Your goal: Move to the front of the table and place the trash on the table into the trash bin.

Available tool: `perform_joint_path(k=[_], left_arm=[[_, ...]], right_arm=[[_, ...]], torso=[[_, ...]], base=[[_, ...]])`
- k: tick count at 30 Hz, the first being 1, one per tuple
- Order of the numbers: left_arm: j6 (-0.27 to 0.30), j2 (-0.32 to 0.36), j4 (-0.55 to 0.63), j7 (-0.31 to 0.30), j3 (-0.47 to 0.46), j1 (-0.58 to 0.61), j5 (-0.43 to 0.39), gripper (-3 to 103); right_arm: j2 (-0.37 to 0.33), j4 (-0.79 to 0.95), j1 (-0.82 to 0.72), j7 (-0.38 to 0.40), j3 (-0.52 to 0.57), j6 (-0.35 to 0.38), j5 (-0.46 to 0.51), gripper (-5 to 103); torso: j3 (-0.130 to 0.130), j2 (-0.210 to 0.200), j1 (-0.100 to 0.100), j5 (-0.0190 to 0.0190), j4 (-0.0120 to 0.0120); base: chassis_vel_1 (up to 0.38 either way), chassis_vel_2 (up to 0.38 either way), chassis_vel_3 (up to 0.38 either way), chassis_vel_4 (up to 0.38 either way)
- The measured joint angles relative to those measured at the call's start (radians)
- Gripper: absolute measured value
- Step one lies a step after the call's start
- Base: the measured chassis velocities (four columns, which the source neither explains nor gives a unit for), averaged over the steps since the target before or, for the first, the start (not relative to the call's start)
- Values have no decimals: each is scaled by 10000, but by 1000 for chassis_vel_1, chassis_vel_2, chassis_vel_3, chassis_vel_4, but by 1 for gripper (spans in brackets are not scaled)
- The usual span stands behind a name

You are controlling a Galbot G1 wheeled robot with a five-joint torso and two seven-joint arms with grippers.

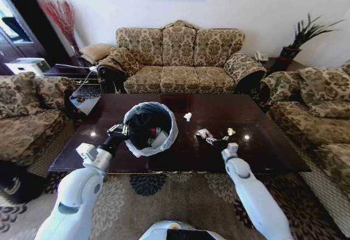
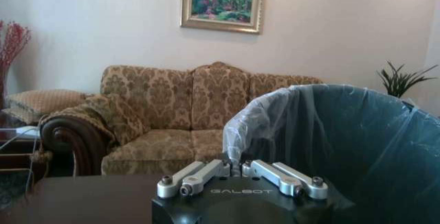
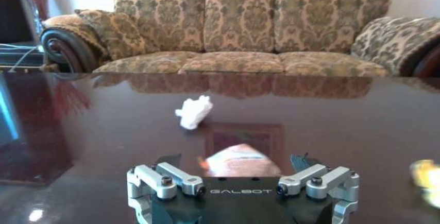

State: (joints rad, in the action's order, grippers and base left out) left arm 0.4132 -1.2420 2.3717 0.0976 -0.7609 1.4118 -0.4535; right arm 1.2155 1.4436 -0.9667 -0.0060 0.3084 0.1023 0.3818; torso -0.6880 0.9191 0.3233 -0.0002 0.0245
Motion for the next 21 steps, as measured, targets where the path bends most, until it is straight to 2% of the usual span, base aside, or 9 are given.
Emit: perform_joint_path(k=[1, 6, 12, 19, 20, 21], left_arm=[[-1, 9, -3, 14, -31, 1, -6, 3], [-18, 21, -71, 31, -35, -15, -27, 3], [-20, 12, -91, 32, 3, -40, -24, 3], [-29, 30, -84, 33, -11, -38, -25, 3], [-29, 31, -79, 32, -8, -38, -26, 3], [-29, 32, -67, 33, 8, -40, -25, 3]], right_arm=[[113, -169, 130, 0, -123, 9, -34, 100], [579, -1088, 725, 67, -335, -22, -342, 100], [918, -1809, 1158, 112, -347, -352, -679, 100], [985, -2016, 1172, 49, -277, -425, -762, 100], [985, -2023, 1160, 46, -273, -446, -766, 103], [979, -2033, 1135, 26, -262, -471, -782, 99]], torso=[[0, 0, 0, -4, -10], [0, 0, 0, 1, -20], [0, 0, 0, 0, -7], [1, 0, -1, 1, -14], [1, 0, -1, 1, -14], [1, 0, -1, 1, -13]], base=[[0, 0, 0, 0], [0, 0, 0, 0], [0, 0, 0, 0], [0, 0, 0, 0], [0, 0, 0, 0], [0, 0, 0, 0]])
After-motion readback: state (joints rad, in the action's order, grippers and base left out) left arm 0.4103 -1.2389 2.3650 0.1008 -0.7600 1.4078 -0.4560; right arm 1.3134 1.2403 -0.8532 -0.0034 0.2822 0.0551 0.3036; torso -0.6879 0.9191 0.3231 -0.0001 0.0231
